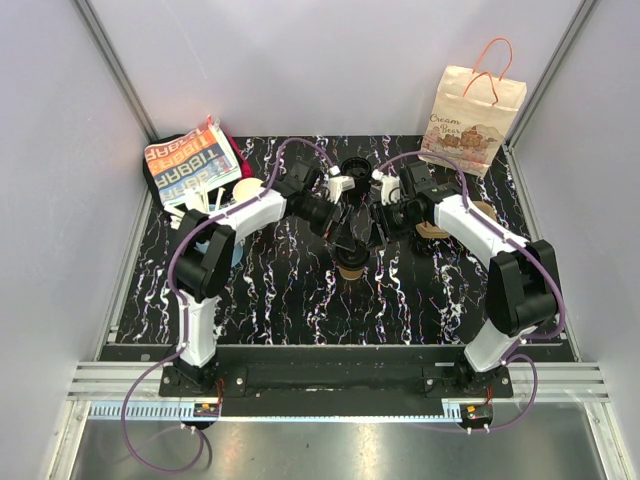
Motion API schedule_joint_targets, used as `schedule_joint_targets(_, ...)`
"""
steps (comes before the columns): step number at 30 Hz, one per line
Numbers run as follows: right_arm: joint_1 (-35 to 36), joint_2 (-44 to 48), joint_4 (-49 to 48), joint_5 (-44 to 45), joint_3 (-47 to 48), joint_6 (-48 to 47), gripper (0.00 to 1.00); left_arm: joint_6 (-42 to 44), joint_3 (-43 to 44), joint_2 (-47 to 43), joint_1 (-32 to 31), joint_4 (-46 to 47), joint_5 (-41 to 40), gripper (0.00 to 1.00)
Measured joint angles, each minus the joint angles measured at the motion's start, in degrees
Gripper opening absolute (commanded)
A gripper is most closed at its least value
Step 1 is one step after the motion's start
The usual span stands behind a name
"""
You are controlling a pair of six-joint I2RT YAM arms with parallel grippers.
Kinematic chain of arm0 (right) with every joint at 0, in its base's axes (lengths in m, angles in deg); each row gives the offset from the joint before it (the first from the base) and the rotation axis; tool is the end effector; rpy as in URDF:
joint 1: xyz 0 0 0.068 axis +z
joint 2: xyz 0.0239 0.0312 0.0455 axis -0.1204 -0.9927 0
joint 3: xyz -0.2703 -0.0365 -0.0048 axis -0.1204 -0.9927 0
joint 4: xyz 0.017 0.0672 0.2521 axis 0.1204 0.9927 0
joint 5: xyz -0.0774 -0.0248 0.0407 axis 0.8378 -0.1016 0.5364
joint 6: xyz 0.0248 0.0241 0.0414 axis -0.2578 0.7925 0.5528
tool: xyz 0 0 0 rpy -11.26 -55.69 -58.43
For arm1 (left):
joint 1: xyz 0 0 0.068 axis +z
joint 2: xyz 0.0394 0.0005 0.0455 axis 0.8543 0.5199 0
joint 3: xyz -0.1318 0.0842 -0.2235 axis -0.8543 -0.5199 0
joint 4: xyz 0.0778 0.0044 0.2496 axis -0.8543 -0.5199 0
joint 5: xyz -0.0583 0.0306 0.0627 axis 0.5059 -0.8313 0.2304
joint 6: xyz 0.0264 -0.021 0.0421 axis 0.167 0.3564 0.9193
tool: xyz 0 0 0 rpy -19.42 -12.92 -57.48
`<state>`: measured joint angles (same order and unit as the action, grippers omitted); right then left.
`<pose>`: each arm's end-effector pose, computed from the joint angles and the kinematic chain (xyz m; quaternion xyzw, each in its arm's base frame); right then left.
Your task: Pack the takeout coffee
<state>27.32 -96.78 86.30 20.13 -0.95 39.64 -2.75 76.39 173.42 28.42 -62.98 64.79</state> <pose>0.3173 0.1363 0.2411 -0.2481 0.9073 0.2760 0.1974 0.3598 -0.2395 0.2020 0.3268 0.8278 -0.4297 0.1524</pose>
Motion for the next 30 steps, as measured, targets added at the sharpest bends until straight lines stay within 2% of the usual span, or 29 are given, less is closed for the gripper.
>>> schedule_joint_targets(11, -1.5, 0.1, 0.9, 0.0, 3.2, -1.6, 0.49, 4.2, 6.0, -1.1, 2.2, -5.6, 0.1, 0.99)
schedule_joint_targets(14, -2.0, 0.1, 1.8, 0.0, 5.7, -2.7, 0.56, 6.3, 8.2, -2.0, 2.8, -8.8, 0.0, 0.99)
schedule_joint_targets(16, -2.3, 0.4, 2.3, 0.7, 7.3, -3.5, 0.64, 8.2, 9.8, -2.6, 3.2, -11.0, -0.2, 0.99)
schedule_joint_targets(17, -2.6, 0.6, 2.6, 1.1, 8.1, -3.9, 0.74, 9.1, 10.4, -2.9, 3.3, -12.1, -0.4, 0.99)
schedule_joint_targets(19, -3.4, 1.3, 3.3, 2.0, 9.9, -4.6, 0.84, 10.8, 10.8, -4.2, 3.7, -13.9, -1.0, 0.99)
schedule_joint_targets(22, -5.0, 2.5, 4.1, 4.3, 13.4, -5.6, 0.89, 12.7, 11.0, -6.8, 4.1, -16.1, -2.3, 0.99)
schedule_joint_targets(30, -7.5, 3.1, 5.2, 12.5, 25.4, -9.4, 0.88, 17.1, 14.7, -13.4, 4.9, -20.6, -10.3, 0.99)
